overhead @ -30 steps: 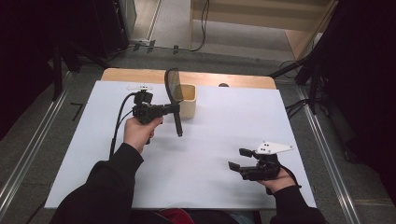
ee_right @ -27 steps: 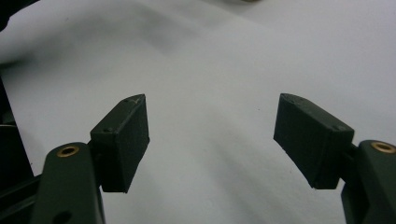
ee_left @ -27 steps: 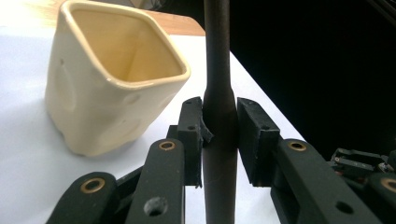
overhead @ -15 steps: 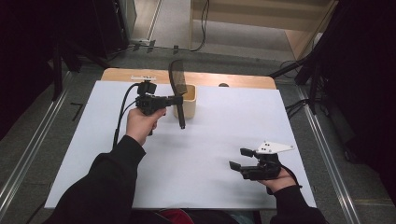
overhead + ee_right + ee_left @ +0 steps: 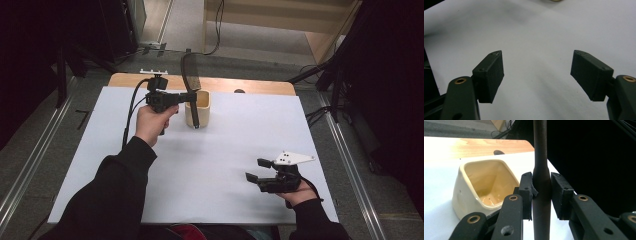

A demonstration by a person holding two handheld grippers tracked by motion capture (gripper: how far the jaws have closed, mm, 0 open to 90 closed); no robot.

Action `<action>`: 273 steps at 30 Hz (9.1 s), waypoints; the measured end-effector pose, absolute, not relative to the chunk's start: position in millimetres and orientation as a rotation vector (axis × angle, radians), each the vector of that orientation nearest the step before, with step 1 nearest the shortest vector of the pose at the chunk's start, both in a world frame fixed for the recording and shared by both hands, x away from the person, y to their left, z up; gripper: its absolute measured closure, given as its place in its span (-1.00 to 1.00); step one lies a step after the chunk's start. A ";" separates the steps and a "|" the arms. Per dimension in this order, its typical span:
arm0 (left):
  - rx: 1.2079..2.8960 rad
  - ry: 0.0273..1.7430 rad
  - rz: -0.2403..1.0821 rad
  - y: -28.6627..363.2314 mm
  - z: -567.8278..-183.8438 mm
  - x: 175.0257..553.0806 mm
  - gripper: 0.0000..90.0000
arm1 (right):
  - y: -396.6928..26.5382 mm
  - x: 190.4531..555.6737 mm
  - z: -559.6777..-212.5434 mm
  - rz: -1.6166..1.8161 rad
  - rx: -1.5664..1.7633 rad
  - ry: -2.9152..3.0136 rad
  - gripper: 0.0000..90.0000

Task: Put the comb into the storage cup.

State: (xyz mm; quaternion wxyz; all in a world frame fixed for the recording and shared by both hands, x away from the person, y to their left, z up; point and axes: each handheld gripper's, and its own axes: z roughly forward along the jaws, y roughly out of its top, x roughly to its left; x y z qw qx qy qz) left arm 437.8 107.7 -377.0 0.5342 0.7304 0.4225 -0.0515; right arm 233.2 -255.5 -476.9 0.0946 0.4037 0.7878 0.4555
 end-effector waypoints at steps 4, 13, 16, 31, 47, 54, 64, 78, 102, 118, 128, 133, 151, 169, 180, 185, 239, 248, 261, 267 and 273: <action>1.731 1.018 -0.118 108.2 -372.2 443.6 0.62 | -256.2 233.1 -476.0 1.360 1.196 2.325 -0.45; 1.723 1.036 -0.071 111.0 -361.5 453.9 0.62 | -255.9 233.3 -476.5 1.356 1.193 2.327 -0.45; 1.724 1.041 -0.057 111.3 -358.7 457.5 0.62 | -256.0 232.9 -476.1 1.355 1.194 2.323 -0.45; 1.703 1.061 -0.008 108.4 -344.5 474.0 0.62 | -255.6 232.9 -476.8 1.345 1.195 2.334 -0.45; 1.651 1.090 0.051 106.7 -338.5 492.2 0.62 | -256.0 233.0 -477.0 1.348 1.192 2.334 -0.45; 1.646 1.090 0.078 107.0 -343.2 494.0 0.62 | -256.2 232.9 -477.1 1.347 1.200 2.334 -0.45; 1.665 1.071 0.102 99.4 -351.1 495.3 0.62 | -255.4 232.3 -477.4 1.336 1.202 2.342 -0.45; 1.671 1.073 0.102 101.4 -365.3 497.1 0.62 | -255.7 232.2 -477.2 1.344 1.200 2.340 -0.45; 1.732 1.065 0.097 94.7 -385.4 494.5 0.62 | -255.7 232.6 -477.2 1.341 1.199 2.339 -0.45; 1.747 1.061 0.090 93.2 -400.3 489.7 0.62 | -255.1 233.1 -477.4 1.339 1.201 2.335 -0.45; 1.759 1.060 0.090 94.0 -406.7 487.5 0.62 | -255.1 233.0 -476.9 1.351 1.193 2.333 -0.45; 1.768 1.060 0.090 94.0 -410.0 486.8 0.62 | -255.2 233.1 -476.9 1.352 1.192 2.334 -0.45; 1.787 1.055 0.081 87.3 -419.9 483.6 0.62 | -254.6 232.6 -476.8 1.360 1.193 2.331 -0.45; 1.856 1.035 0.100 80.3 -424.5 480.0 0.62 | -255.1 232.2 -476.5 1.362 1.190 2.330 -0.45; 1.852 1.047 0.089 80.3 -427.8 480.8 0.62 | -255.0 232.2 -476.5 1.361 1.187 2.331 -0.45; 1.858 1.039 0.100 81.1 -427.7 479.9 0.62 | -255.1 232.1 -476.5 1.364 1.187 2.329 -0.45; 1.833 1.060 -0.044 139.5 -430.5 437.6 -0.19 | -253.9 232.0 -476.6 1.359 1.183 2.327 -0.45; 1.849 1.050 -0.054 141.4 -432.6 429.4 -0.21 | -254.1 231.7 -475.9 1.358 1.179 2.329 -0.45; 1.837 1.026 -0.071 144.3 -432.2 415.1 -0.26 | -253.6 231.7 -476.0 1.358 1.181 2.331 -0.45; 1.840 1.026 -0.078 145.3 -435.0 408.7 -0.28 | -253.6 231.9 -476.1 1.354 1.182 2.332 -0.45; 1.856 1.021 -0.087 144.2 -439.4 401.5 -0.28 | -253.3 231.8 -476.0 1.350 1.182 2.333 -0.45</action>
